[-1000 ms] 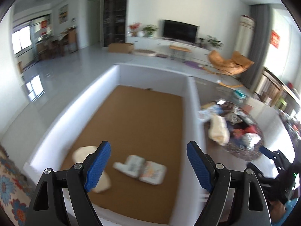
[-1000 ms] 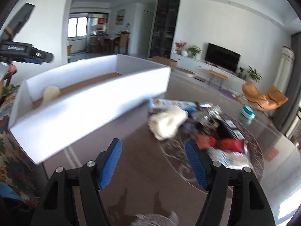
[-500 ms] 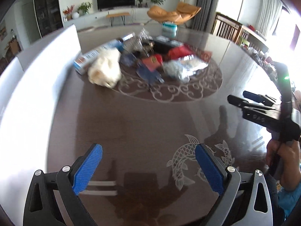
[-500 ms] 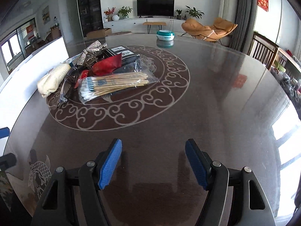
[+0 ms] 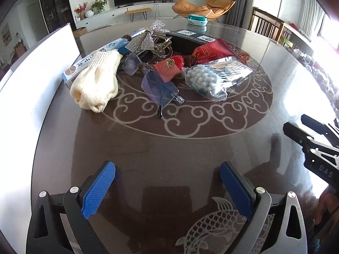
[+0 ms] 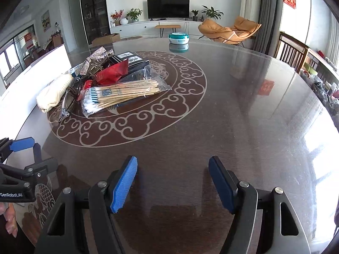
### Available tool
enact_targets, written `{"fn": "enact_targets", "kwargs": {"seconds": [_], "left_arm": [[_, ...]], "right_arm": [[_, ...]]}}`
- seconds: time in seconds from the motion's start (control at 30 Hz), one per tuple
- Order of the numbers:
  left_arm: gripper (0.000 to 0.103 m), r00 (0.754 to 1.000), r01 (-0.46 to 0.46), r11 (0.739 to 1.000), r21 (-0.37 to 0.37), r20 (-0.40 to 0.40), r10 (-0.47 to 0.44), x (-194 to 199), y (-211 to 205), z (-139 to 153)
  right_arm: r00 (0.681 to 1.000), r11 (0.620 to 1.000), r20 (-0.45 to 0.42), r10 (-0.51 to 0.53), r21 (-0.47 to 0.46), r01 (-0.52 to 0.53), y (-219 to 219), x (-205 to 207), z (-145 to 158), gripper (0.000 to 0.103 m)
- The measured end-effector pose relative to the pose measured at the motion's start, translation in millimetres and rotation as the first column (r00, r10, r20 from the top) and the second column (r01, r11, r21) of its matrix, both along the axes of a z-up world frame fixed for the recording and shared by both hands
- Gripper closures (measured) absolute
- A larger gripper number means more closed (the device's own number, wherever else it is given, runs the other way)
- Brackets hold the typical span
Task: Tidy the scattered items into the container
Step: 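Return both tools to the table items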
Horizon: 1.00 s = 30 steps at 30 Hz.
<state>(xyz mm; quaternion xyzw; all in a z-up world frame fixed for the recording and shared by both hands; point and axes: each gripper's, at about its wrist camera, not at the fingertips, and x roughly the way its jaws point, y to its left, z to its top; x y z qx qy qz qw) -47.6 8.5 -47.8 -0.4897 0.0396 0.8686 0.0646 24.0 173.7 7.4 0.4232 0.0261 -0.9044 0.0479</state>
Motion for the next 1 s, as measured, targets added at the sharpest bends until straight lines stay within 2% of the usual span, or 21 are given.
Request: {"fn": "enact_targets", "kwargs": {"seconds": [0.4, 1.0], "left_arm": [[0.000, 0.999, -0.005, 1.000, 0.009, -0.039, 0.006, -1.7, 0.7, -1.6], [0.000, 0.999, 0.024, 1.000, 0.013, -0.034, -0.024, -1.5, 0.9, -1.7]], "right_arm": [[0.999, 1.000, 0.026, -0.019, 0.008, 0.019, -1.8, -2.5, -4.2, 0.032], [0.999, 1.000, 0.026, -0.020, 0.007, 0.020, -2.6, -2.2, -4.9, 0.031]]}}
